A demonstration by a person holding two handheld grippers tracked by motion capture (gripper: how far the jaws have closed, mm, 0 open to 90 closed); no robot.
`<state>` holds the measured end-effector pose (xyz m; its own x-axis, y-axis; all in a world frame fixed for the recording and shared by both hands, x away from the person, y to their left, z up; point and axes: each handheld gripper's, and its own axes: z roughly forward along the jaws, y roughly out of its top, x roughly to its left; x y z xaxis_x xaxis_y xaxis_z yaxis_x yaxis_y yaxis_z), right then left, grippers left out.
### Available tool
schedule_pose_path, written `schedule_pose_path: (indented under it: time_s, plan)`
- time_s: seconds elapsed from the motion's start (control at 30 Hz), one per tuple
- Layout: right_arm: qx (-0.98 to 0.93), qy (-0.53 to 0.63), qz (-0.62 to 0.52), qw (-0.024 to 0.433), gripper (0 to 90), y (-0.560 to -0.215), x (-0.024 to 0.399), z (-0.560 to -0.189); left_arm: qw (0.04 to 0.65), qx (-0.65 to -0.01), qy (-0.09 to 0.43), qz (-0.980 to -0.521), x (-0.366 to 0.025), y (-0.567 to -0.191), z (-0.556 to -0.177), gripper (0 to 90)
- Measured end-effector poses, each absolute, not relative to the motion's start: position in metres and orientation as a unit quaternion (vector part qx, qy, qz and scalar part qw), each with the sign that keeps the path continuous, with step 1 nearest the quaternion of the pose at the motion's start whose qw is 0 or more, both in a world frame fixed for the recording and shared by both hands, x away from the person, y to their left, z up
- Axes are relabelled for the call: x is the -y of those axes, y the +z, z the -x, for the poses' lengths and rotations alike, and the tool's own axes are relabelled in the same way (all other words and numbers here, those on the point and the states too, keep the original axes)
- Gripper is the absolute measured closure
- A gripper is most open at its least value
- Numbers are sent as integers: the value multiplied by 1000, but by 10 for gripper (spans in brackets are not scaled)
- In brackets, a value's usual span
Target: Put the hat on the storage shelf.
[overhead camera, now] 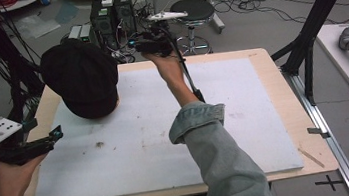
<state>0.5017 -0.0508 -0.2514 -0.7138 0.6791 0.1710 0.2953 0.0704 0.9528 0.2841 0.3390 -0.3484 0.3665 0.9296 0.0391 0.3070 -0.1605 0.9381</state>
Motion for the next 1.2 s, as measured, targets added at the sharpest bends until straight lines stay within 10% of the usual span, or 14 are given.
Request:
schedule_pose_path:
  time_s: [1.2]
  plan:
    - [-702,528,-400,262,126,-306,214,-404,455,-444,318,-704,-314,-362,-306,172]
